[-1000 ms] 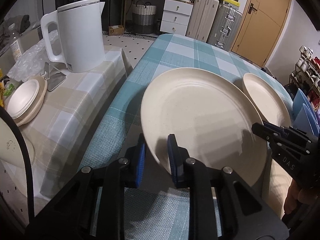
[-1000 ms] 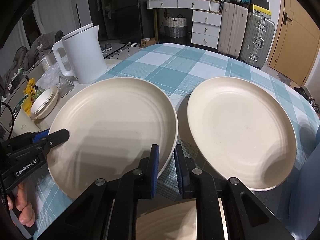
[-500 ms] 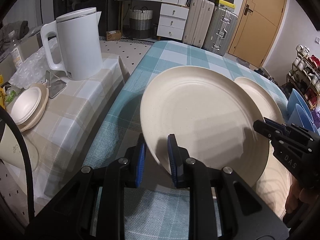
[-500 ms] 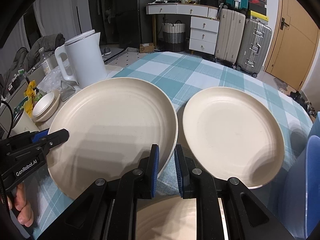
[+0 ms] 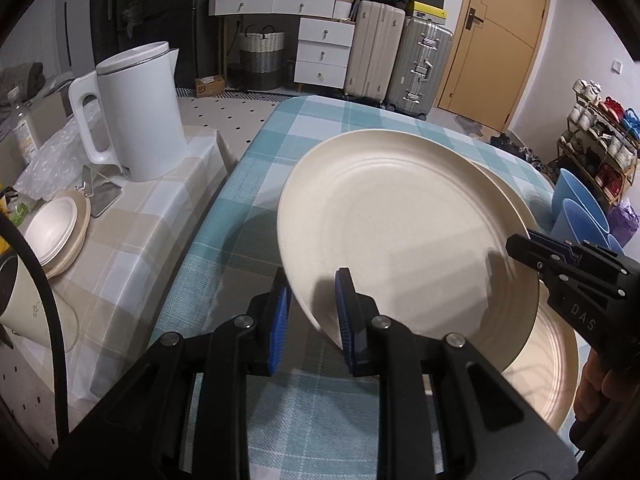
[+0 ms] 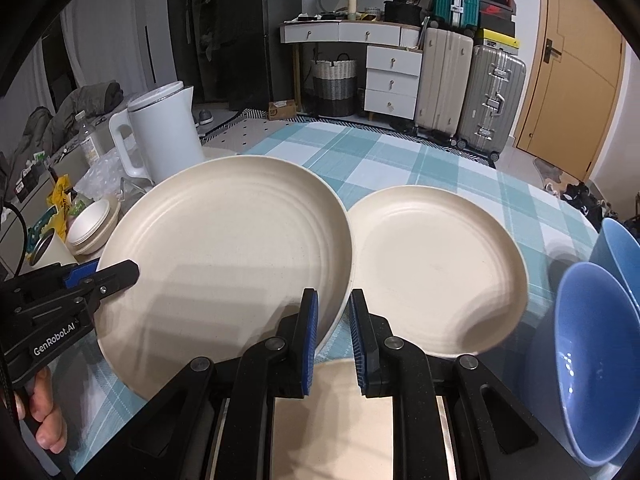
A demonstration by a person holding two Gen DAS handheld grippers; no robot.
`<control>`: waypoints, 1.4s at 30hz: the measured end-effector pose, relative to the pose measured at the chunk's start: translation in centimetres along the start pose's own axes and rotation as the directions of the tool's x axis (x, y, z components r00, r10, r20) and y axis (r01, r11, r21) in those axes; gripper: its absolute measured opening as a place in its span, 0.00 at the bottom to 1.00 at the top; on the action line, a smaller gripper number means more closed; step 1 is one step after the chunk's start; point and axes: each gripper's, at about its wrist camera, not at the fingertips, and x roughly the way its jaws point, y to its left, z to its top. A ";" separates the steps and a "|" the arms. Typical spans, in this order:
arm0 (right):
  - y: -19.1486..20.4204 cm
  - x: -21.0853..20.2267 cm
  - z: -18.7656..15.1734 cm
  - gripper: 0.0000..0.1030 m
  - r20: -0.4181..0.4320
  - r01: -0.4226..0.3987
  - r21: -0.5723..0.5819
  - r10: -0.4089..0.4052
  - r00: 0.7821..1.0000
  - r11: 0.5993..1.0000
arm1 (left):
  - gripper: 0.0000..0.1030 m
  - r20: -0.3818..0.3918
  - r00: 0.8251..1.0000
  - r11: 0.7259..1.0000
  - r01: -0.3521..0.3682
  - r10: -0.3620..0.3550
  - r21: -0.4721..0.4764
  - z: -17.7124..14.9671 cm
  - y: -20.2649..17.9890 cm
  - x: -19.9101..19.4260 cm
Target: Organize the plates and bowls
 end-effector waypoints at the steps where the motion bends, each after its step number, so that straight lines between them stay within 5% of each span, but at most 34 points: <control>1: 0.0 -0.3 0.0 0.16 0.002 0.003 0.002 -0.003 1.000 1.000 | 0.18 0.001 1.000 1.000 0.002 -0.002 0.004 0.0 -0.2 -0.2; 42: -5.1 -10.5 -7.0 0.16 0.026 0.119 0.153 -0.125 0.992 0.981 | 0.20 -0.056 0.993 0.959 0.110 -0.099 0.262 -2.2 -9.8 -5.3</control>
